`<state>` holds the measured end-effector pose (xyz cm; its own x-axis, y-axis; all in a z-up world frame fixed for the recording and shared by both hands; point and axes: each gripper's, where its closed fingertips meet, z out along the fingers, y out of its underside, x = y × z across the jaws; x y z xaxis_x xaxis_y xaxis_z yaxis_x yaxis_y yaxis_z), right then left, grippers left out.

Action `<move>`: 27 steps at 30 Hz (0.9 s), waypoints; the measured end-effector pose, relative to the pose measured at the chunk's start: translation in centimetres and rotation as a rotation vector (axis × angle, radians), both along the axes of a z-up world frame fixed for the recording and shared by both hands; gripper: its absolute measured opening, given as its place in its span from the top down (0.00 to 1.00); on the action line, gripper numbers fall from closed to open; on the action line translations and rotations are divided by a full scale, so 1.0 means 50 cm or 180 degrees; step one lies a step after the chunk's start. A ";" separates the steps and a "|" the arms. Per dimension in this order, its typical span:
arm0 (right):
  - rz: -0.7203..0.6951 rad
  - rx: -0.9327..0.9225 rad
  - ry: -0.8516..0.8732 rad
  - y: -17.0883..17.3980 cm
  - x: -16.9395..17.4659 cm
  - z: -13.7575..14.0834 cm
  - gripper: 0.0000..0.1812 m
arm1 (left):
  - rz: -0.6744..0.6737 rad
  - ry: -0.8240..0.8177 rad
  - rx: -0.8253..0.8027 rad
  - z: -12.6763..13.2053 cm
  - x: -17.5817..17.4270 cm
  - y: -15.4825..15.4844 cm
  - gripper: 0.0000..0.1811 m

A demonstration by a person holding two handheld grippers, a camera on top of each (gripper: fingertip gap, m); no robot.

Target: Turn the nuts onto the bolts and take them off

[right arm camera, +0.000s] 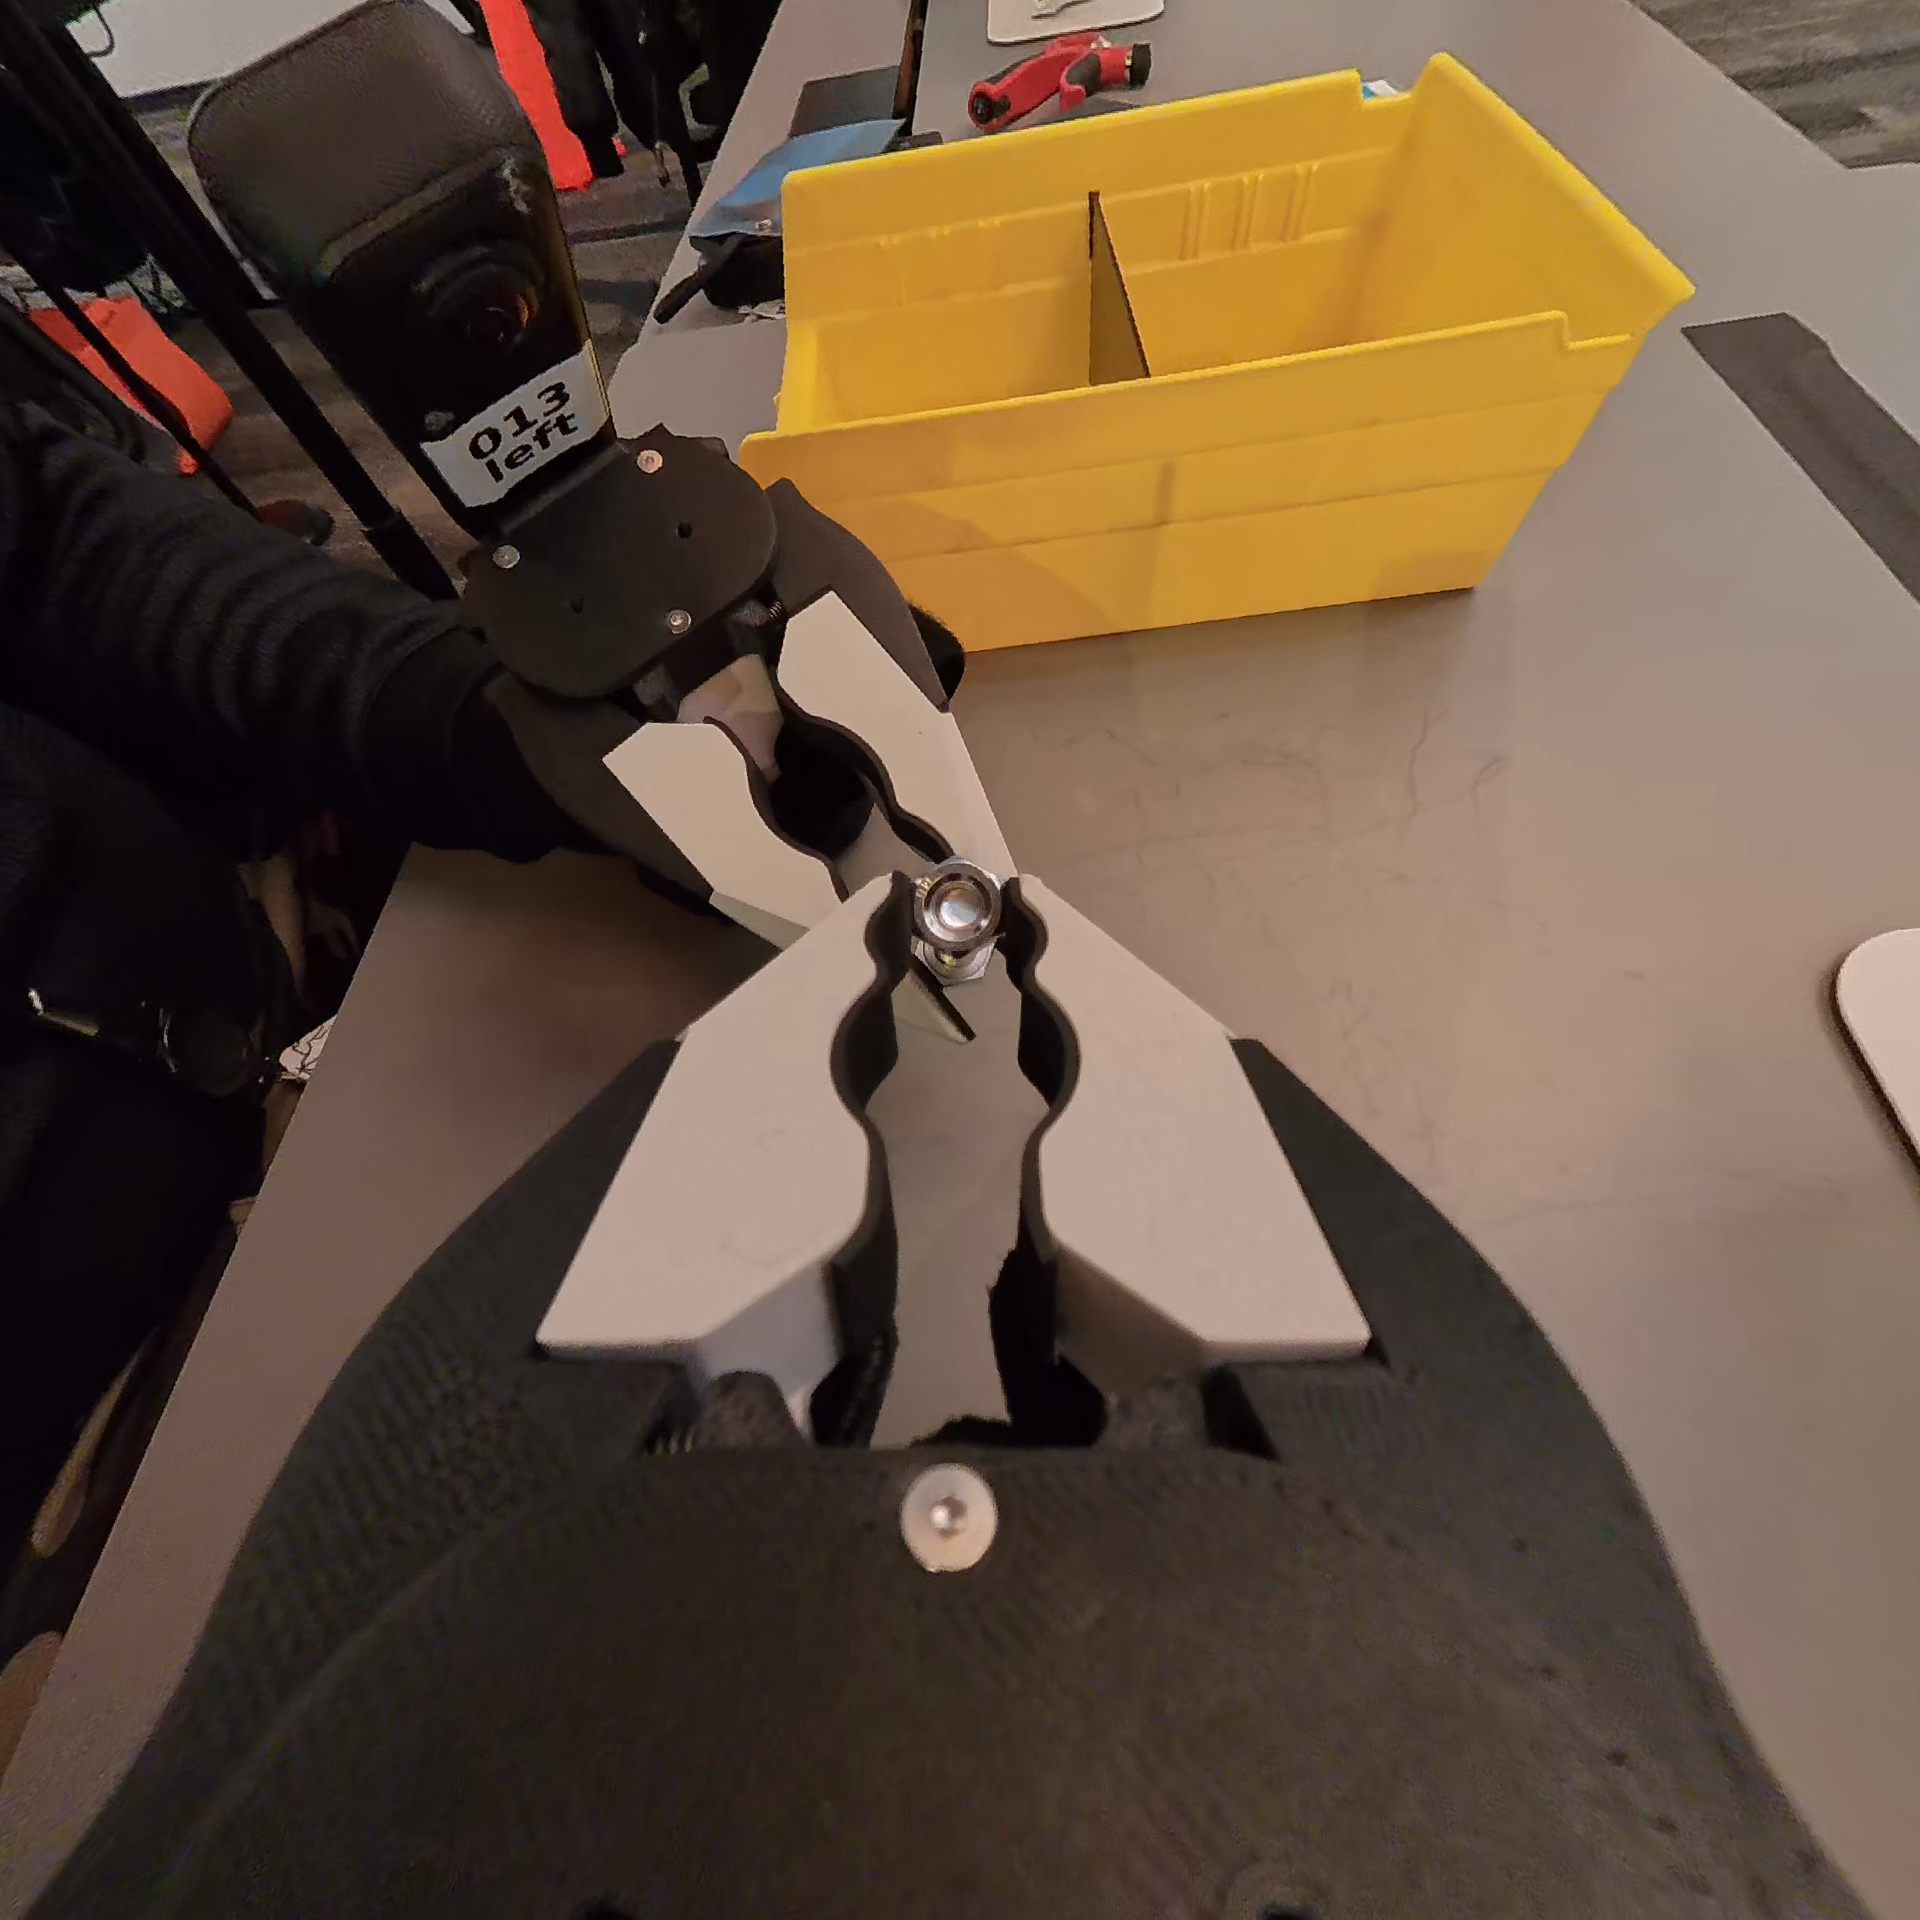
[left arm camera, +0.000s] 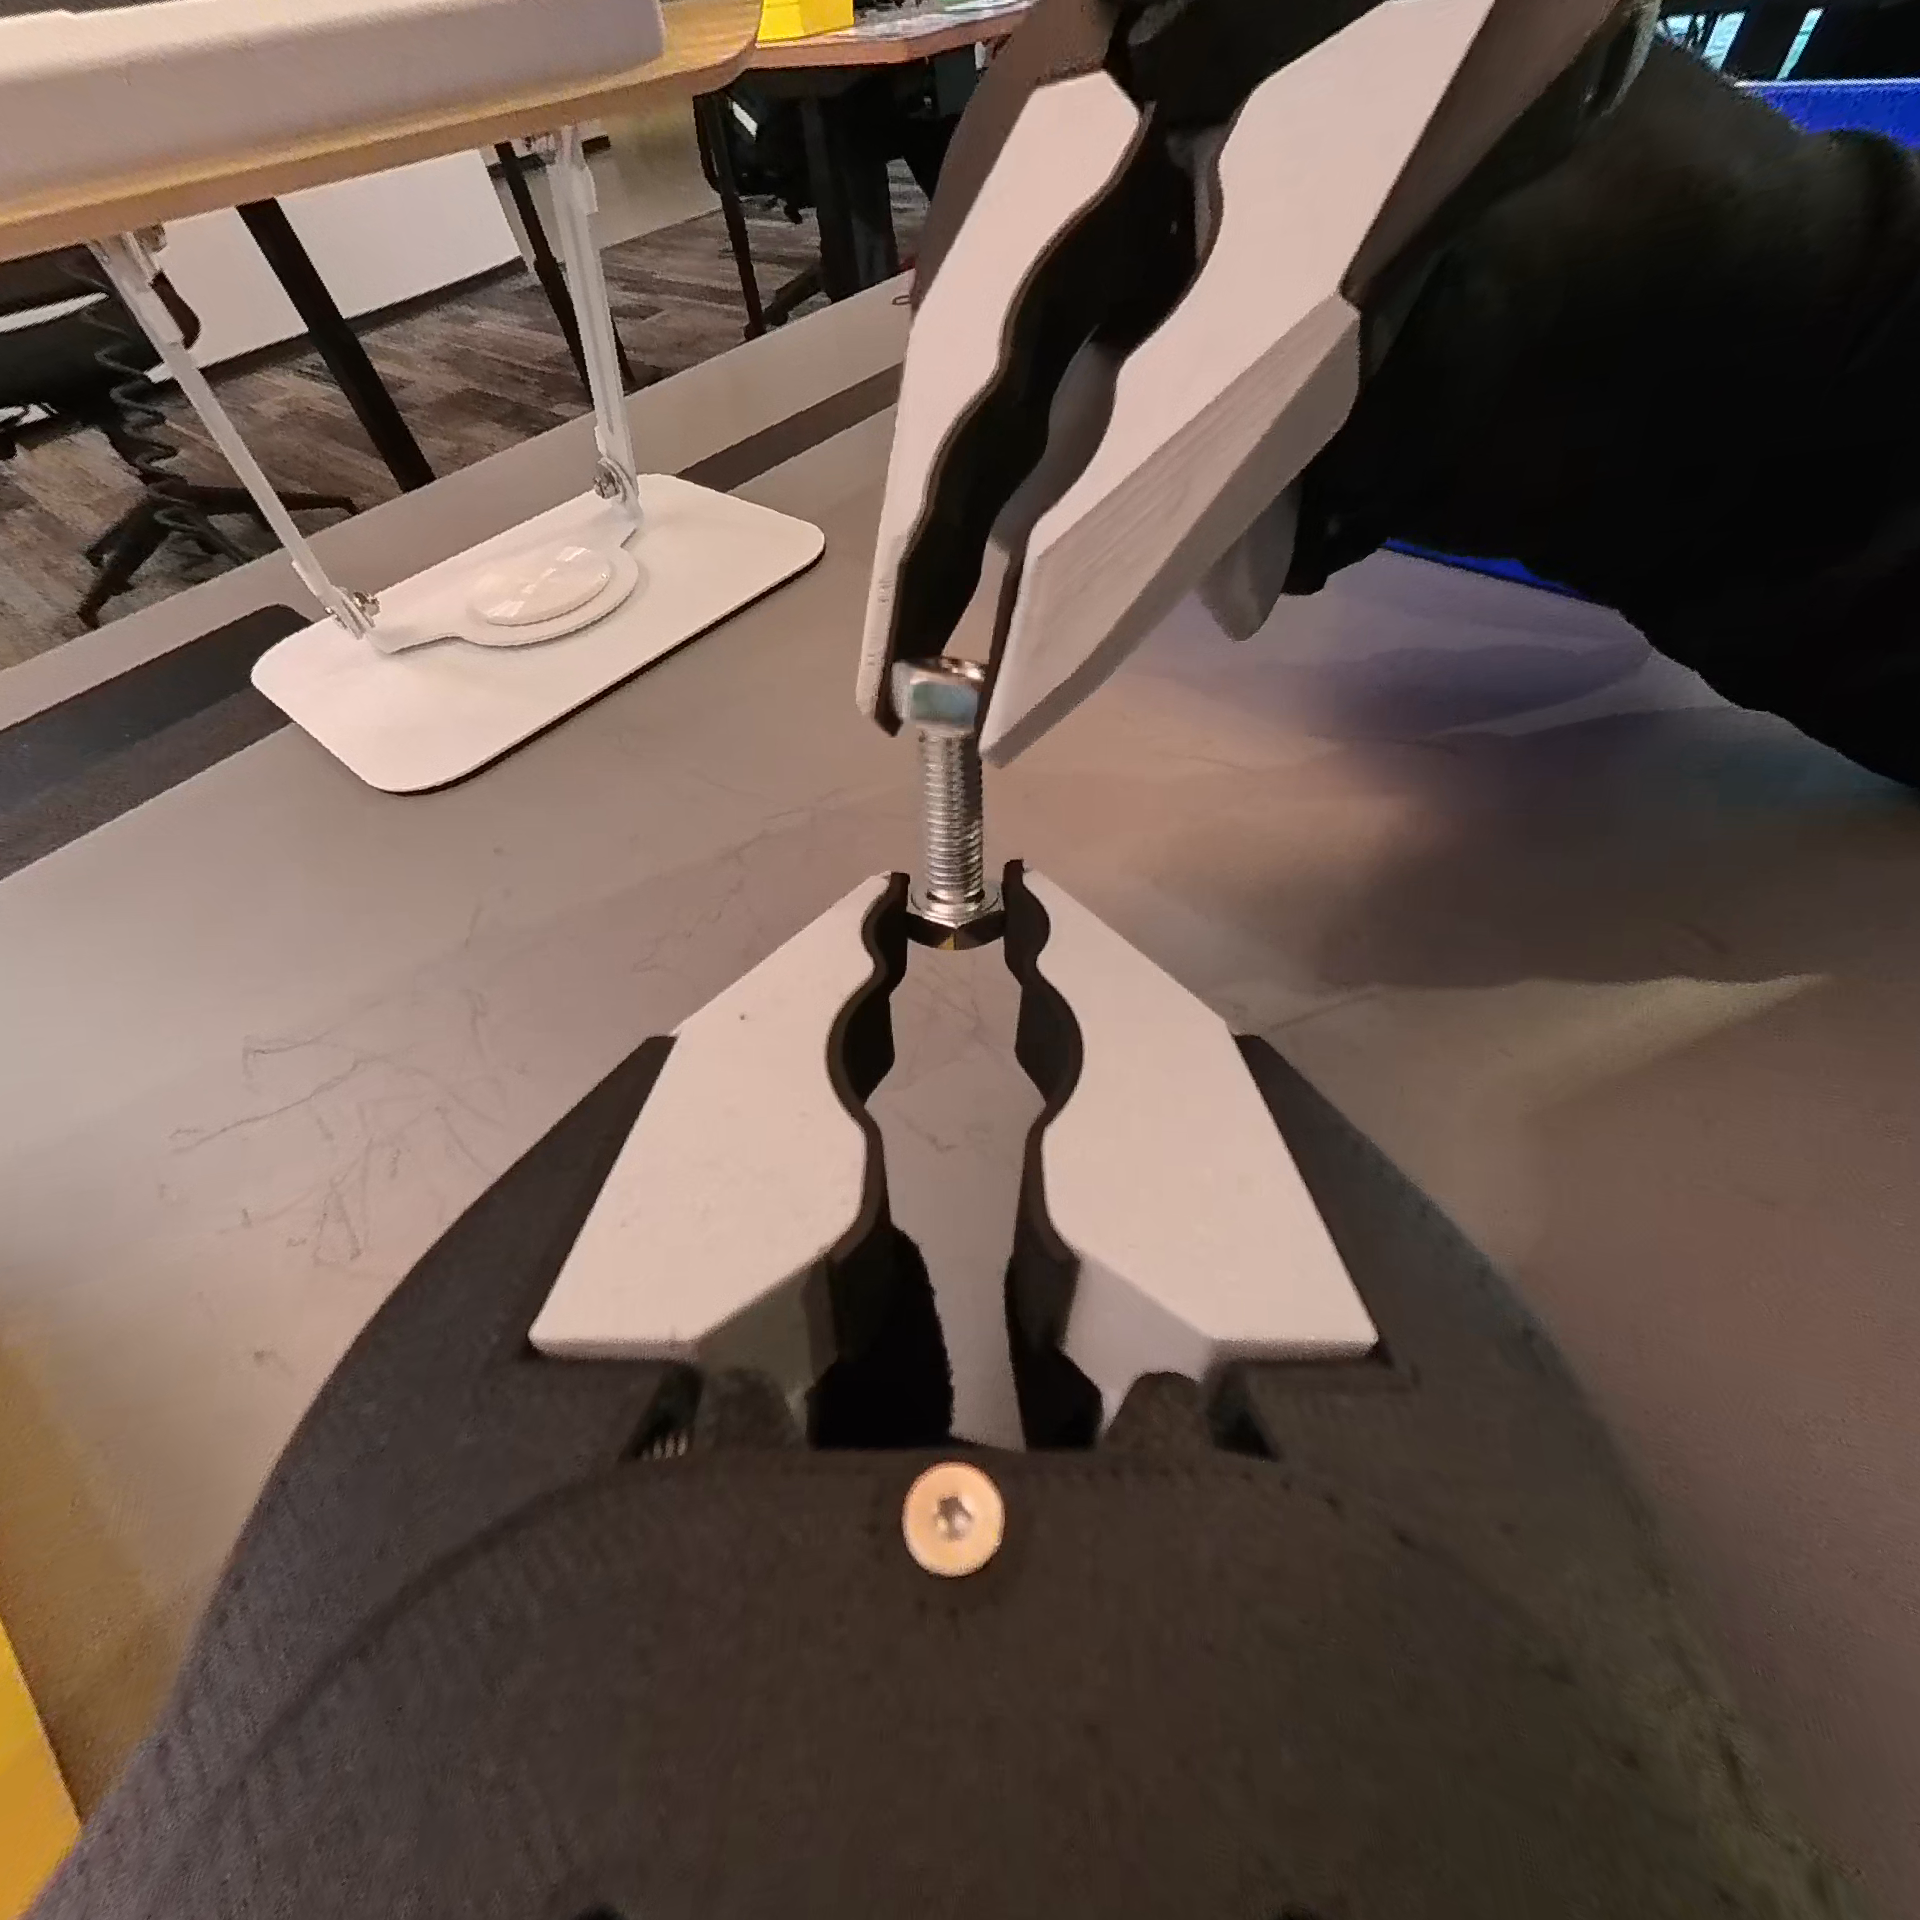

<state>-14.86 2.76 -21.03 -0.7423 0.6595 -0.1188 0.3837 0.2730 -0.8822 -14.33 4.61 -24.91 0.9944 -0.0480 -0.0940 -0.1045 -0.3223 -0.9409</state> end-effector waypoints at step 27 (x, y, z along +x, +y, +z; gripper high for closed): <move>-0.0932 -0.0954 0.0549 0.140 -0.027 0.124 0.95 | 0.0004 -0.0153 0.0045 0.005 -0.007 -0.001 0.91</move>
<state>-16.20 9.78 -14.85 -0.5553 0.7999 -0.2274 0.2472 -0.1024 -0.9635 -14.67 4.54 -24.64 0.9979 -0.0456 -0.0466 -0.0584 -0.3091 -0.9492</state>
